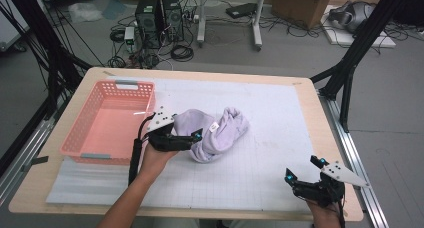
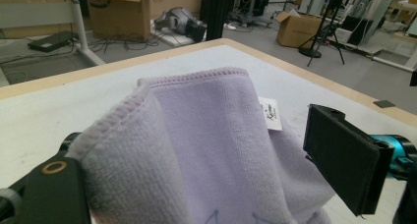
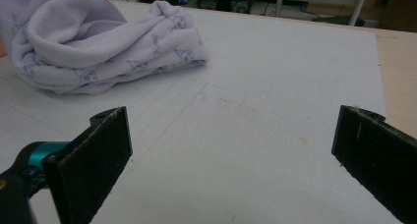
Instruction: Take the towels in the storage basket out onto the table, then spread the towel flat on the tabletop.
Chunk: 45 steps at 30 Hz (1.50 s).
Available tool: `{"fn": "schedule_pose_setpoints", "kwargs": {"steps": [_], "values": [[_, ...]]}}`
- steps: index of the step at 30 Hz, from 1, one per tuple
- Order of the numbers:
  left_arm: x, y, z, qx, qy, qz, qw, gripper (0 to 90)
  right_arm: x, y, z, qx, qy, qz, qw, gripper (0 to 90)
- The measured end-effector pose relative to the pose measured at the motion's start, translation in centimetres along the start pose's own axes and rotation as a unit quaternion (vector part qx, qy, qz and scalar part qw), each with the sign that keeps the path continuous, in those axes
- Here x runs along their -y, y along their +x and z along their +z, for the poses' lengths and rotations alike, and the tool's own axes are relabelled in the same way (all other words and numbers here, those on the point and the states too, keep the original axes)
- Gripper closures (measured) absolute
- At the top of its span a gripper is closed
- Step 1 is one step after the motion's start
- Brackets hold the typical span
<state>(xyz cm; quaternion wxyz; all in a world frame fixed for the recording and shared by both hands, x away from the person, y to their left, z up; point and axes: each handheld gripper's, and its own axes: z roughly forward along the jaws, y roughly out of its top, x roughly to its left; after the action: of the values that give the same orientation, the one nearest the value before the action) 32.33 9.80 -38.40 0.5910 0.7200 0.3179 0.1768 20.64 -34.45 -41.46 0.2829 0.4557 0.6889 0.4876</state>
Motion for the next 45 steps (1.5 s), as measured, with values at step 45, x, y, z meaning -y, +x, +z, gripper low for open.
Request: {"fn": "schedule_pose_setpoints", "kwargs": {"steps": [45], "values": [[3.8,0.6,-1.3,-0.009,0.038,-0.025,0.9989,21.1,-0.8,1.5,5.6,-0.072,0.090,-0.079,0.9902,1.2]]}}
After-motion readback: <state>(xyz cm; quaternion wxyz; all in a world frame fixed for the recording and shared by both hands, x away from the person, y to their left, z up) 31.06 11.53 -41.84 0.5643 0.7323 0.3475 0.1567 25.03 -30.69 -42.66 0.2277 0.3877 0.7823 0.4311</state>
